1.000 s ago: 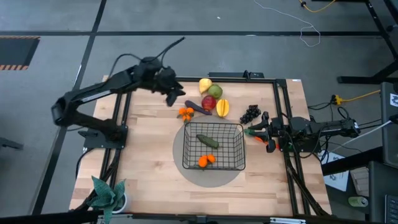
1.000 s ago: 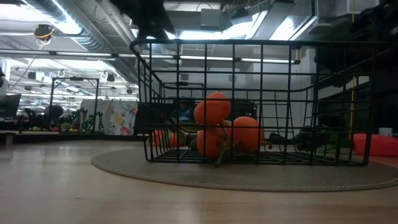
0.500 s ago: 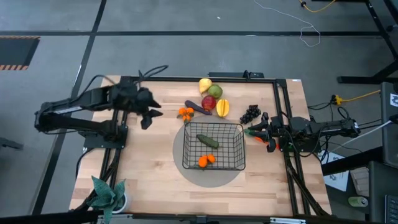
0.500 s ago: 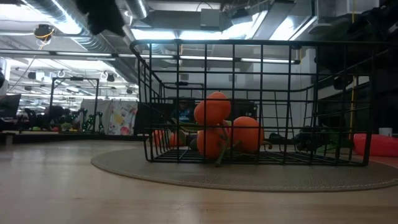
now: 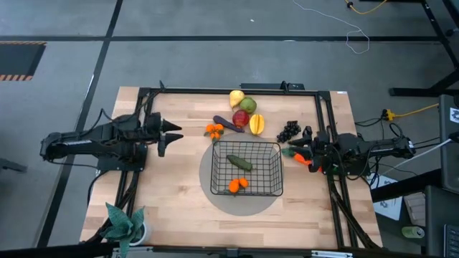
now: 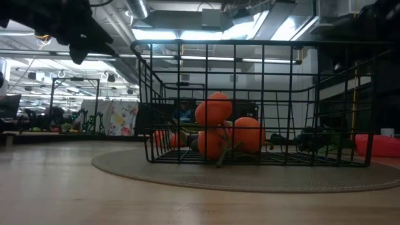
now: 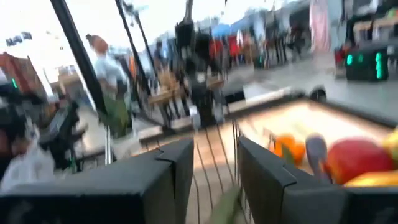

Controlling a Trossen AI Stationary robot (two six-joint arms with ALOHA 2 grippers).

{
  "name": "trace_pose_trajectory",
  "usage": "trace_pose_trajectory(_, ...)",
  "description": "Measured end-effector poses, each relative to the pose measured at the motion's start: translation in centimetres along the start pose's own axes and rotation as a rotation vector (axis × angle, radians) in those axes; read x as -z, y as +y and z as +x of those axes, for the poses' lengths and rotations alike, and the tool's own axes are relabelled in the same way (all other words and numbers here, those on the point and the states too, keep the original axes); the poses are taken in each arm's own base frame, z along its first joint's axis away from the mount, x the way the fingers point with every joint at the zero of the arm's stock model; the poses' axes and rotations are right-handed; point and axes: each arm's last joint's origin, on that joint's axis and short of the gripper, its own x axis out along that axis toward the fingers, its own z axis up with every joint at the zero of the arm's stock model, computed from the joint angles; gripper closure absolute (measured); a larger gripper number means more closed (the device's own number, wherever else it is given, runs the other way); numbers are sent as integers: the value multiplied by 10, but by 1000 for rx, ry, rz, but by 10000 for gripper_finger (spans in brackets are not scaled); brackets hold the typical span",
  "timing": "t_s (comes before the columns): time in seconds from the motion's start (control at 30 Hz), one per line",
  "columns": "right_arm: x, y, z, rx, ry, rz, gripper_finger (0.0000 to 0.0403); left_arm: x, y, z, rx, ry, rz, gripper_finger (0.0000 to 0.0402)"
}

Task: Build produce basket
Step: Put the carrot into the wire basket

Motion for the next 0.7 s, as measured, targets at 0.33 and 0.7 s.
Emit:
trace_pose_trajectory(0.33,-8,2,0,-22,-81,-5,281,3,1,-2,4,-12,-3,230)
trace_pose_trajectory(0.7,-115,30,-26,-80,-59,-33,281,3,1,-2,3,-11,-3,230)
